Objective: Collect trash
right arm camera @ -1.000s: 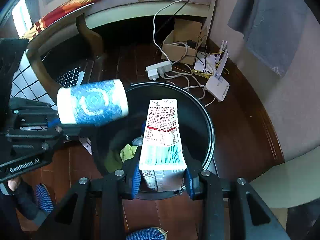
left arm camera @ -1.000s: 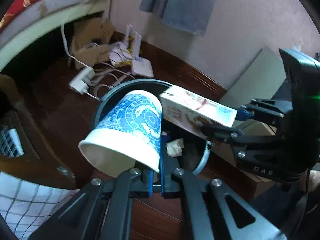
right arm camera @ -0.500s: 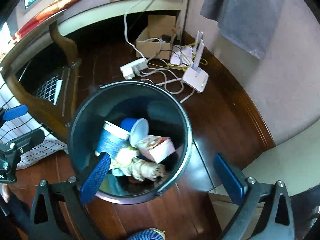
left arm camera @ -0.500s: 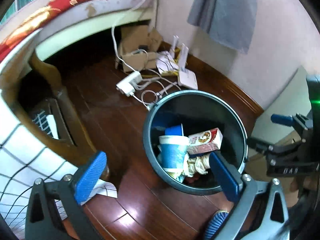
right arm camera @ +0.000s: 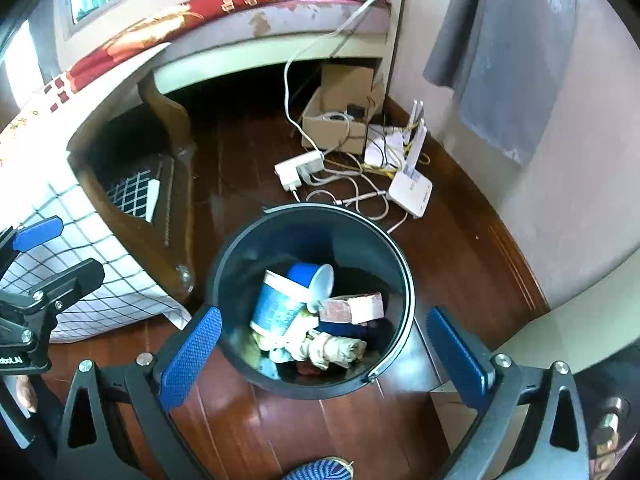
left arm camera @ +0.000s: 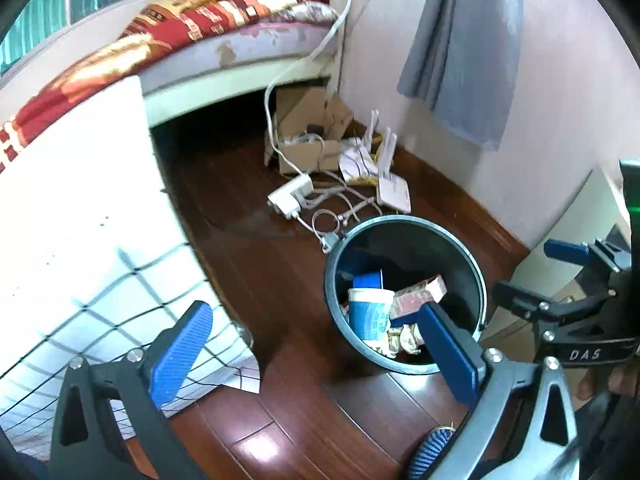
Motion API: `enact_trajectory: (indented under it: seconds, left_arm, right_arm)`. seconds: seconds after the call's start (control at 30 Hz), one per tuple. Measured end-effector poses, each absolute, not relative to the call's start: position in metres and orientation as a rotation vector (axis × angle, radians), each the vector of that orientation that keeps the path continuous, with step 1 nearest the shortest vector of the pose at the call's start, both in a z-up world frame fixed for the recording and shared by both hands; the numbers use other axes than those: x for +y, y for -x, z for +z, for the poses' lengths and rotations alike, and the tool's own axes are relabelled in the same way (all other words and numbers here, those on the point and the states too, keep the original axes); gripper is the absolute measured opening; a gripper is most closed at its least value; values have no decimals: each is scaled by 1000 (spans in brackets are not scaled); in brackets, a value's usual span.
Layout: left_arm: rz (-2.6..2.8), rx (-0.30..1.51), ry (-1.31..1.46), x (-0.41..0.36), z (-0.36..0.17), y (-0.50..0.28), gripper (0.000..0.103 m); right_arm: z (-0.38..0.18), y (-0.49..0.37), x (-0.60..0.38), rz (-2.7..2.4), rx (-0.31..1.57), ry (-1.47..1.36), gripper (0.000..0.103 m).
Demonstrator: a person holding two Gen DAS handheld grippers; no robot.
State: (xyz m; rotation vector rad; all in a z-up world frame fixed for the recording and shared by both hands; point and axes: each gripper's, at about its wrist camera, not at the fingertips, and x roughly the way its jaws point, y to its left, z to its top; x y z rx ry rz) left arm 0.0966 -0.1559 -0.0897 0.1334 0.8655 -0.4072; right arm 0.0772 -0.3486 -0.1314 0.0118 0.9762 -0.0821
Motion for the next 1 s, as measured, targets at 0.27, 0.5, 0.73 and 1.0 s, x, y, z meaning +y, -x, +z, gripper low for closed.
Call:
enact_trajectory:
  seconds: [0.27,0.5,0.73,1.0]
  left_arm:
    - [-380,789,-118,-134,-46,-71,103]
    - [-340,711,-118,-116,-13,-52,103]
    - [-292,636,-92,-92,19,-31,103]
    - [-249,559,-75,-71,48,-3,103]
  right_arm:
    - [-79,-49,-315,-73,891,-56,103]
    - [-30,-36,-293,-63,830,-27,103]
    - [15,-15,-272,-67,772,28,103]
    - [49,12,-246,-56,686,69,103]
